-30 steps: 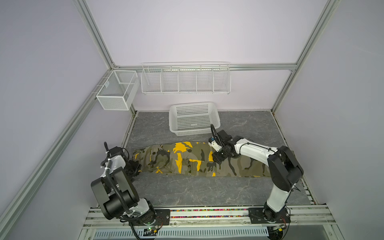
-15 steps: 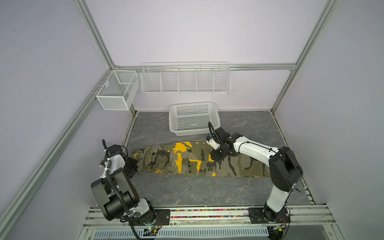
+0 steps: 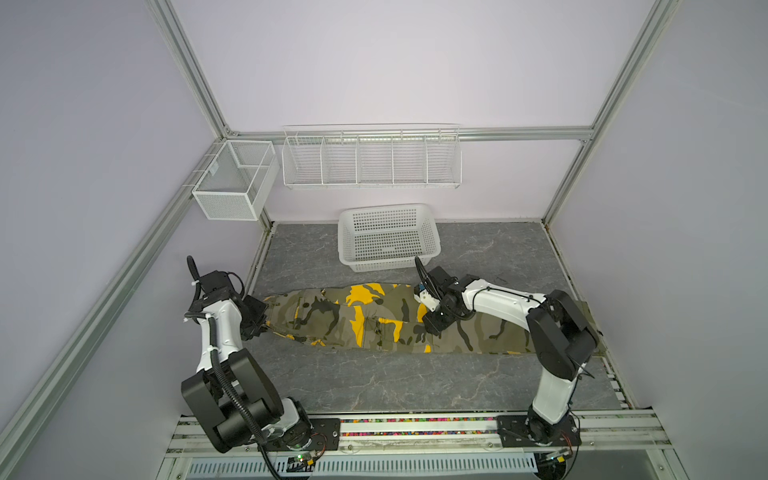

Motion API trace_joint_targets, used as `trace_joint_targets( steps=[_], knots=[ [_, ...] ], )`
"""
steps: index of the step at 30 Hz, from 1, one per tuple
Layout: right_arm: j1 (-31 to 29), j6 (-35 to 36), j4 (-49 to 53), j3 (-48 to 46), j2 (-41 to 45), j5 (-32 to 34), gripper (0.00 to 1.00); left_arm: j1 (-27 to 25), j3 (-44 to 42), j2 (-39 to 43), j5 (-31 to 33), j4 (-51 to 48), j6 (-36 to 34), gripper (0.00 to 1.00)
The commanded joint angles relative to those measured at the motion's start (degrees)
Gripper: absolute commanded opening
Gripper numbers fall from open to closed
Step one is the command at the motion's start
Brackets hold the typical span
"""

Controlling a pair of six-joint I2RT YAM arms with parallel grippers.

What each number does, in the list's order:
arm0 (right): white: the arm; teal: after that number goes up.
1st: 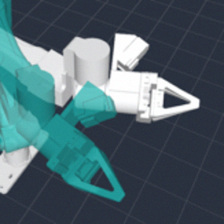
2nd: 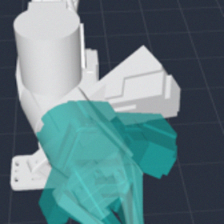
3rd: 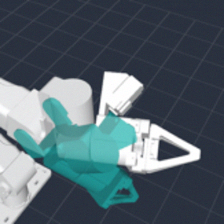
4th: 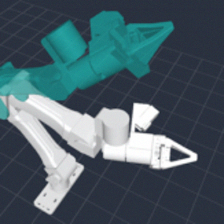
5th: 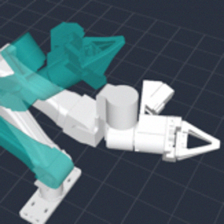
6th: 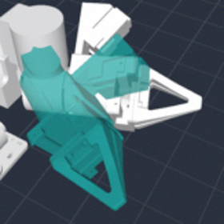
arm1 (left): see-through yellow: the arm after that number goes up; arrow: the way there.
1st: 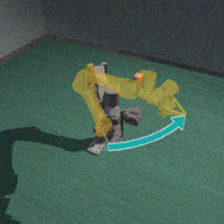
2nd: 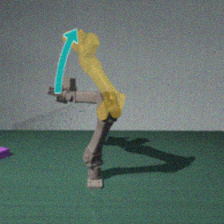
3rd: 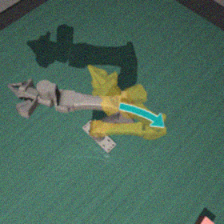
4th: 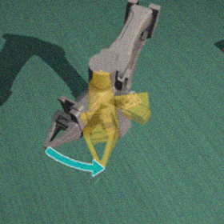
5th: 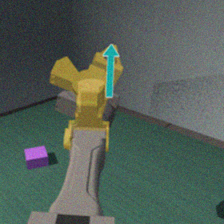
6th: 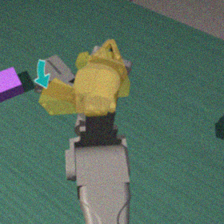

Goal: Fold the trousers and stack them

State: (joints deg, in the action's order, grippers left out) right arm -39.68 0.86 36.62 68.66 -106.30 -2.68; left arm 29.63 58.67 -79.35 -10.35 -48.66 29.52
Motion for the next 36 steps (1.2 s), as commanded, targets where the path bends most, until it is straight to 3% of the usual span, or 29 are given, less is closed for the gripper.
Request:
trace_joint_targets(
  steps=[1,5,15,22,28,33,36],
  knots=[
    [-0.8,0.0,-1.0,-2.0,-1.7,-0.8,0.57,0.1,2.4,-0.8,0.5,-1.5,-2.2,0.12],
    [-1.1,0.0,-1.8,-2.6,-2.6,-2.0,0.57,0.1,2.4,-2.8,-0.2,-0.7,-2.7,0.15],
    [-1.7,1.4,-1.6,-2.6,-4.2,-2.7,0.57,-0.5,9.9,-6.1,-0.1,0.4,-9.1,0.12],
    [-1.6,1.9,-1.6,-2.9,-3.5,-2.6,0.57,-0.7,6.0,-8.1,6.0,4.1,-12.9,0.12],
    [-0.9,1.9,-1.1,-2.9,-0.7,-3.8,0.57,-0.6,2.3,-12.5,13.6,3.8,-10.7,0.13],
    [0.3,1.0,-0.6,-2.0,4.5,-5.4,0.57,-0.7,-0.8,-14.3,15.2,6.5,-10.8,0.18],
    [1.6,-2.4,-1.4,-2.7,8.4,-6.9,0.58,-0.6,-0.5,-14.9,15.6,7.0,-10.8,0.31]
  ],
)
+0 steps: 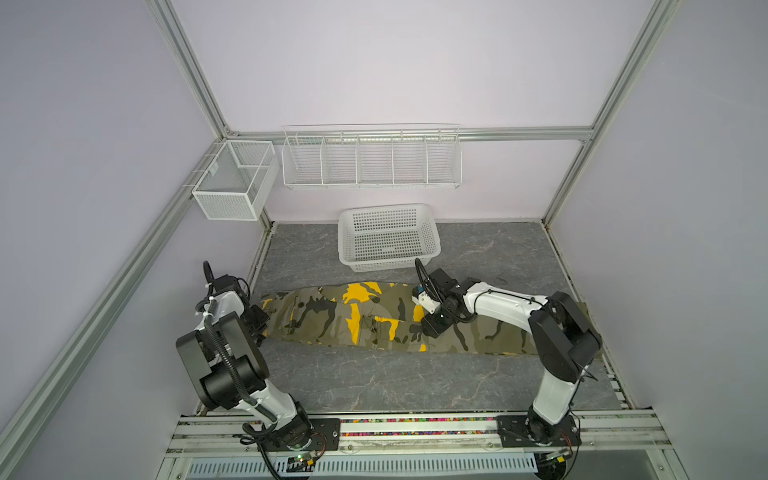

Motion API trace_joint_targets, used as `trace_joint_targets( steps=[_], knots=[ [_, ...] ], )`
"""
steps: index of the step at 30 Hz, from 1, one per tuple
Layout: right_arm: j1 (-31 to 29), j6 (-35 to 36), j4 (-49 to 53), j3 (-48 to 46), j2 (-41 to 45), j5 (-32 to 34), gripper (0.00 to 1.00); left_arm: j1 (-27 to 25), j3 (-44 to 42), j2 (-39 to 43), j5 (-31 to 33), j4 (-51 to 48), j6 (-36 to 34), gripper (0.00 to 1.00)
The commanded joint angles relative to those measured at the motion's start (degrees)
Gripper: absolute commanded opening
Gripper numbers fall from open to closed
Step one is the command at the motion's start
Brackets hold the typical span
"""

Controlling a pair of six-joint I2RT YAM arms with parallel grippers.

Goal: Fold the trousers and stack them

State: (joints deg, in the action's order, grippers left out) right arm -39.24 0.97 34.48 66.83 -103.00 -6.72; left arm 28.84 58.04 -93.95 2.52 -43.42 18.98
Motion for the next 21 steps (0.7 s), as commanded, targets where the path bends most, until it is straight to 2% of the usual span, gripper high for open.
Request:
trace_joint_targets(
  steps=[1,4,9,13,17,20,21],
  knots=[
    [1.7,-4.3,0.0,-1.5,6.4,-3.3,0.58,0.1,0.5,0.0,2.8,1.5,-0.3,0.36],
    [3.0,-8.9,-2.0,-3.7,9.3,-4.5,0.58,0.0,1.7,1.7,1.3,0.2,-0.3,0.48],
    [6.1,-19.0,-7.7,-8.7,12.3,-5.5,0.66,-1.5,2.3,8.7,-1.4,-4.6,-0.2,0.65],
    [9.3,-26.0,-8.9,-11.8,13.3,-2.4,0.73,-3.6,1.7,14.8,-5.2,-10.1,-0.4,0.71],
    [14.1,-26.2,-4.7,-12.1,15.1,1.1,0.77,-8.7,0.2,19.9,-11.6,-11.8,0.7,0.73],
    [19.0,-22.8,0.6,-10.9,16.7,3.5,0.81,-16.1,-0.4,22.9,-16.3,-9.3,2.9,0.75],
    [20.7,-21.9,2.1,-10.7,17.4,4.3,0.85,-18.9,-0.3,23.5,-17.4,-8.0,3.4,0.76]
  ],
)
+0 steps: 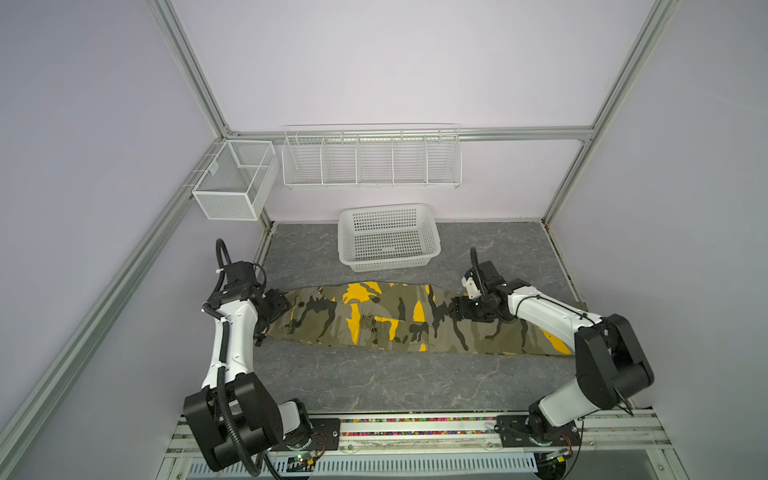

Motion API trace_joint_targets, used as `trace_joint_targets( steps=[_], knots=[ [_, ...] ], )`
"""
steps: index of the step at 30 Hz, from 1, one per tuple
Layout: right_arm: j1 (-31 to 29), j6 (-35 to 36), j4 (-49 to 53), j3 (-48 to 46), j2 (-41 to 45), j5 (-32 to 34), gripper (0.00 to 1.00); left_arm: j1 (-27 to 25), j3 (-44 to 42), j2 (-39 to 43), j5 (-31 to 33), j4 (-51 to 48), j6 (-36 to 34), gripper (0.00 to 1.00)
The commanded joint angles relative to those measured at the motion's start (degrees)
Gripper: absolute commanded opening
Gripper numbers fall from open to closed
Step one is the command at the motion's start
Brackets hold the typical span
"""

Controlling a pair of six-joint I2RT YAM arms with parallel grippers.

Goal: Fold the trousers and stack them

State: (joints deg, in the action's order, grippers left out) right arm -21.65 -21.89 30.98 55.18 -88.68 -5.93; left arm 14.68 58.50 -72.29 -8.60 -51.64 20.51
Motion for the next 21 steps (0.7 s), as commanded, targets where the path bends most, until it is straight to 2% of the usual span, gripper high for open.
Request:
trace_joint_targets(
  steps=[1,7,10,14,21],
  knots=[
    [5.3,1.8,7.3,1.0,3.7,4.6,0.86,-7.2,-0.8,2.2,-7.3,1.8,2.7,0.76],
    [18.5,8.1,12.2,0.2,7.4,6.0,0.87,-19.5,-3.6,-1.7,-10.4,15.8,7.0,0.75],
    [23.4,10.3,11.7,-0.6,7.2,4.9,0.87,-22.8,-4.7,-7.1,-10.4,22.9,8.2,0.74],
    [26.2,12.6,10.6,-0.2,6.3,2.6,0.87,-23.4,-5.2,-14.1,-8.4,28.5,8.9,0.72],
    [26.5,11.7,9.9,1.1,4.0,0.8,0.9,-22.1,-5.4,-22.6,-4.9,28.9,8.3,0.71]
  ],
)
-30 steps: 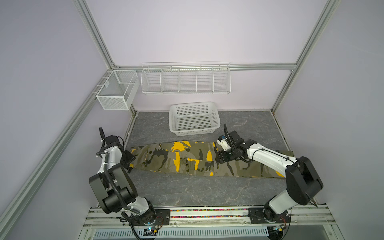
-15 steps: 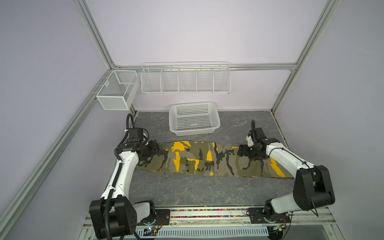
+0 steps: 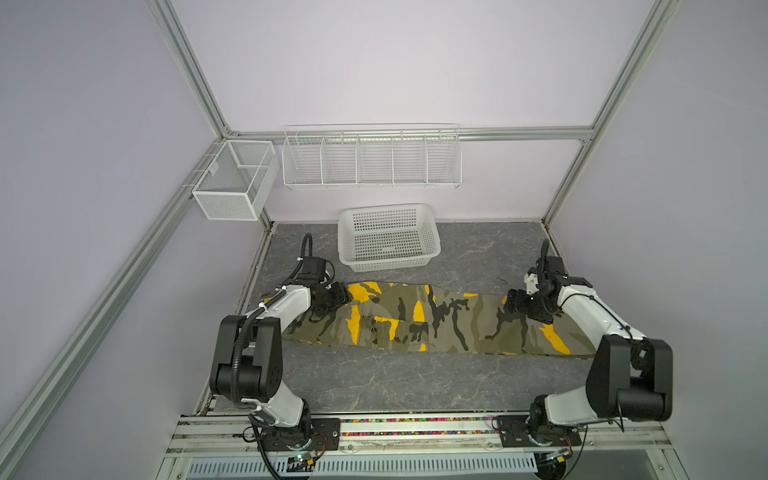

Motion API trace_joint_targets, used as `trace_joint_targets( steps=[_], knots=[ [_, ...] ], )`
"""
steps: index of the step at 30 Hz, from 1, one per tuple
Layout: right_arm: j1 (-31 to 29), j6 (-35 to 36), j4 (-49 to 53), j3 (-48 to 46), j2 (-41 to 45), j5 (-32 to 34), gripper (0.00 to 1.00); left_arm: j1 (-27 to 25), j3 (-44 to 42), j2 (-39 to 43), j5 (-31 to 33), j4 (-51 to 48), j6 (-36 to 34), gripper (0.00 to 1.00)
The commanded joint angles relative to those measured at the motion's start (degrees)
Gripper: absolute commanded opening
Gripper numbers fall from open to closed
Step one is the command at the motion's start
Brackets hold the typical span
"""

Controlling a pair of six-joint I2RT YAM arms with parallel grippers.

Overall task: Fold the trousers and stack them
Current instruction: 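Smooth the trousers flat with both grippers and open the right gripper, then raise the right gripper away from the hem end while the left gripper holds the waistband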

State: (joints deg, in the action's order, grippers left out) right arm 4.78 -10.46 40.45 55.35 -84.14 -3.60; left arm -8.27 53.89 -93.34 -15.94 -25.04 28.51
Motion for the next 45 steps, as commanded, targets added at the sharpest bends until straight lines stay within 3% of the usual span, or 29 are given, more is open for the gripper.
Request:
trace_joint_targets(
  steps=[1,6,8,11,20,27,32,38,42,45],
  knots=[
    [0.1,-0.4,0.8,1.4,-0.6,-1.8,0.9,1.6,-1.3,-2.4,2.7,2.5,0.4,0.71],
    [0.9,-2.2,1.6,2.8,1.4,-1.4,0.91,6.9,-4.1,-4.6,4.0,1.7,-0.1,0.71],
    [1.6,-1.9,1.9,3.3,1.5,-1.2,0.91,8.4,-3.1,-4.0,5.6,-1.4,-2.4,0.66],
    [3.2,-0.5,2.4,3.6,1.0,-0.9,0.91,10.1,-0.9,-3.2,8.9,-6.1,-5.2,0.69],
    [3.6,11.4,6.4,7.3,-5.1,9.1,0.93,14.7,2.6,-2.2,21.4,-14.7,-8.8,0.73],
    [8.3,17.4,5.8,10.5,-11.7,9.9,0.89,15.1,4.2,1.1,13.3,-15.0,-10.6,0.78],
    [13.6,19.5,6.5,14.1,-16.9,4.8,0.82,15.1,6.8,5.0,7.8,-17.2,-11.9,0.8],
    [14.2,21.2,7.7,19.4,-25.1,6.2,0.8,15.1,8.1,8.7,0.1,-16.6,-11.6,0.83],
    [14.5,21.9,6.8,20.3,-26.8,7.3,0.8,15.1,8.6,9.4,-1.3,-17.9,-11.8,0.84],
    [15.0,22.1,6.4,19.9,-27.6,4.2,0.8,15.1,8.7,9.8,-2.2,-18.6,-11.9,0.84]
  ],
)
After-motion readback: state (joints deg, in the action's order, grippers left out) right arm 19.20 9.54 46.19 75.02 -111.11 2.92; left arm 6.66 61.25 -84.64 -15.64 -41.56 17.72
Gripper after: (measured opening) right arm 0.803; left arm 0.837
